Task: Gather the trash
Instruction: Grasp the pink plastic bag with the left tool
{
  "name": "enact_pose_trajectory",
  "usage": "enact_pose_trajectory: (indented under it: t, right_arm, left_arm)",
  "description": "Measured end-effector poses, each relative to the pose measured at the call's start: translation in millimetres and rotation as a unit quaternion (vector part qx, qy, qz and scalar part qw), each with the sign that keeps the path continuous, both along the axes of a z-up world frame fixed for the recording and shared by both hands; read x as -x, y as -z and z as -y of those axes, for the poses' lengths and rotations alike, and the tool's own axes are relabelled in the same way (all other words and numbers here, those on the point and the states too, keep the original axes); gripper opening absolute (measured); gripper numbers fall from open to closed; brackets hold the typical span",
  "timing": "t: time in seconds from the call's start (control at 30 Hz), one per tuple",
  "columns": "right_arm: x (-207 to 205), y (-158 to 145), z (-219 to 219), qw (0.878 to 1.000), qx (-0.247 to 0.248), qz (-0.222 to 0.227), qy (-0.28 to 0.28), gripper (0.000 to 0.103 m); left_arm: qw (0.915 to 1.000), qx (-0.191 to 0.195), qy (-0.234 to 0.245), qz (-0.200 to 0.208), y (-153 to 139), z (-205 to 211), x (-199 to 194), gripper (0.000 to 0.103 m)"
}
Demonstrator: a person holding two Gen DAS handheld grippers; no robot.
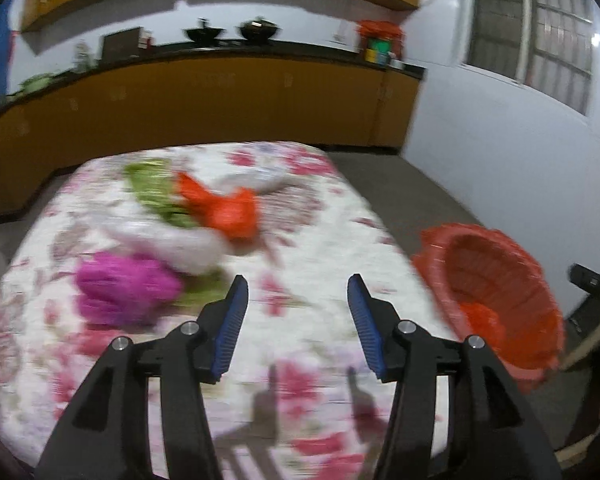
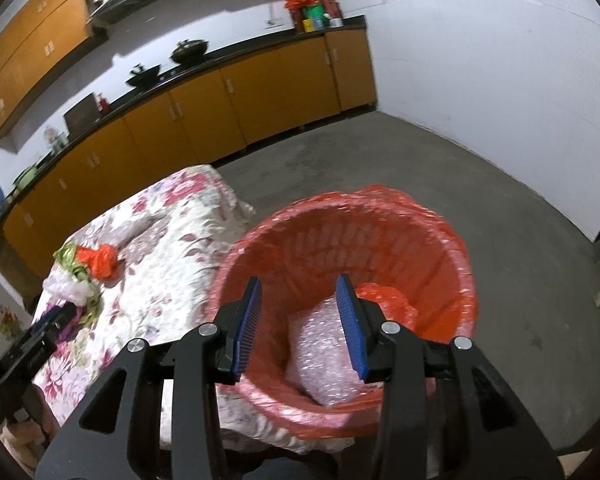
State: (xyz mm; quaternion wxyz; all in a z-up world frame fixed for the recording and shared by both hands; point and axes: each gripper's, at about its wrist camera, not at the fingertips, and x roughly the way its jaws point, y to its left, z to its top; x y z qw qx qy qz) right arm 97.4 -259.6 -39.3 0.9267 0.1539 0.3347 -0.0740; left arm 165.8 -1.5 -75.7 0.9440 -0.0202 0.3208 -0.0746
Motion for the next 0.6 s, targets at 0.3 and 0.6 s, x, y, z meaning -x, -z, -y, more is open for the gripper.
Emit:
enact_pose_trajectory:
  t: [0.3,0.6]
  right_arm:
    - [-19,0,-42,0.999,0.007,-0.007,-0.046,0.040]
    - [-41,0,-92,0.995,0.018,-0.014,-0.096,0.040]
  left_arm:
    - [0.9924,-0.003,-0.122,-0.014,6,-113,-26,0.060]
    - [0.9969,0.001,-0.072,-0.032,17,-123,-44,0.063]
